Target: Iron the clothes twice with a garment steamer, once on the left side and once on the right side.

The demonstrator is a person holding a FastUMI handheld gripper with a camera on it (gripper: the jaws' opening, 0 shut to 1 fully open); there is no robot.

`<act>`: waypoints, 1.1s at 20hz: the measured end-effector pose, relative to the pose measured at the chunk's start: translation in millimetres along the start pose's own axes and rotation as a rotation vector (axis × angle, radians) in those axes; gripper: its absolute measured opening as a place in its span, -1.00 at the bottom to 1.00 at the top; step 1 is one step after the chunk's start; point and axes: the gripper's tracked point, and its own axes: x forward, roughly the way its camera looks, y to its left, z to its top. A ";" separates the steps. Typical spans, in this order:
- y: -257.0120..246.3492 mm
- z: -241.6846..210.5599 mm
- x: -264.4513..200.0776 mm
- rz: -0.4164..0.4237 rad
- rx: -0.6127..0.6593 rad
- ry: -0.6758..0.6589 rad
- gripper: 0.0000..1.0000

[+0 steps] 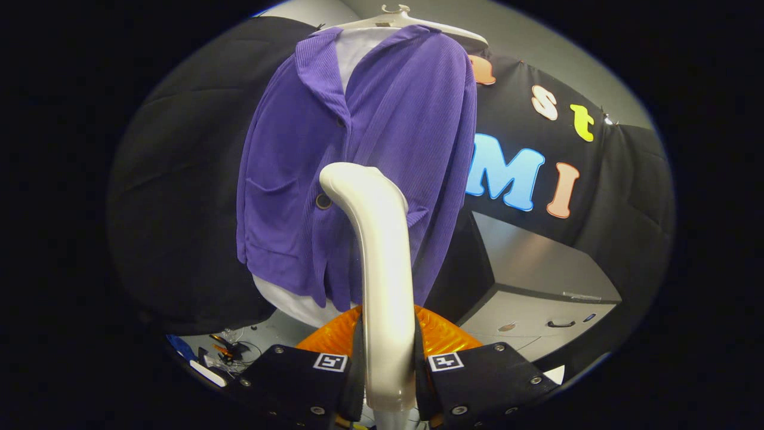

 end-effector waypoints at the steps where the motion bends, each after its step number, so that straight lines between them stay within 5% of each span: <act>1: 0.9 -8.5 2.8 0.003 0.004 0.012 -0.31; 15: 3.4 -93.7 0.7 0.065 0.112 0.203 -0.30; 22: -26.0 -97.7 -22.6 0.185 0.133 0.213 -0.30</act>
